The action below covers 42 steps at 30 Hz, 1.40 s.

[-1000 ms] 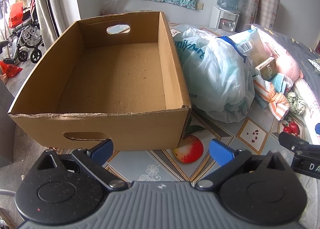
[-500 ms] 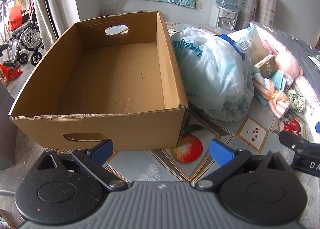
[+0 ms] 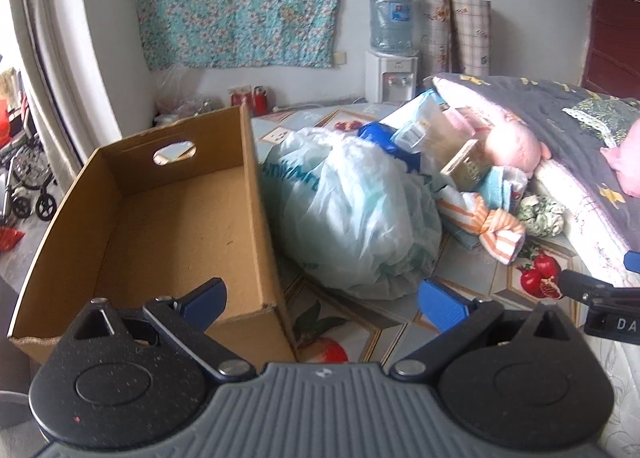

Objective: Organize soft objects
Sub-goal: 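Move the left tool toward the pink plush toy by the bed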

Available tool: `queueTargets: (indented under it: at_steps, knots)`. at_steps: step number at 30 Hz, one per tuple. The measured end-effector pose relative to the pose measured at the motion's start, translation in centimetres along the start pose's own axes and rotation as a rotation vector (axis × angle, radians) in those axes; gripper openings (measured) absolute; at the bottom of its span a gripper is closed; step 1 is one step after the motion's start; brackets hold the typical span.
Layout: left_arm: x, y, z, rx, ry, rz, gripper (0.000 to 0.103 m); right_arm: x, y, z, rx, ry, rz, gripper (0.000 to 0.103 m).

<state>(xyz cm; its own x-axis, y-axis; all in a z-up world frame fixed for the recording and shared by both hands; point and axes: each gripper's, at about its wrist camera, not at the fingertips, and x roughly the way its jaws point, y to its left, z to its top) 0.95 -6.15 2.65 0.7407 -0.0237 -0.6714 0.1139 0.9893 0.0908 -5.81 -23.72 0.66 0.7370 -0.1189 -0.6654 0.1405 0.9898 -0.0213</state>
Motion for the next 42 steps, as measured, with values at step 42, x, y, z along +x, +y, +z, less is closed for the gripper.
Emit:
queueTargets:
  at_steps: [42]
  knots:
    - [19.9, -18.4, 13.9, 0.2, -0.142, -0.513, 0.071, 25.7, -14.8, 21.0, 0.129, 0.21, 0.221, 0.076]
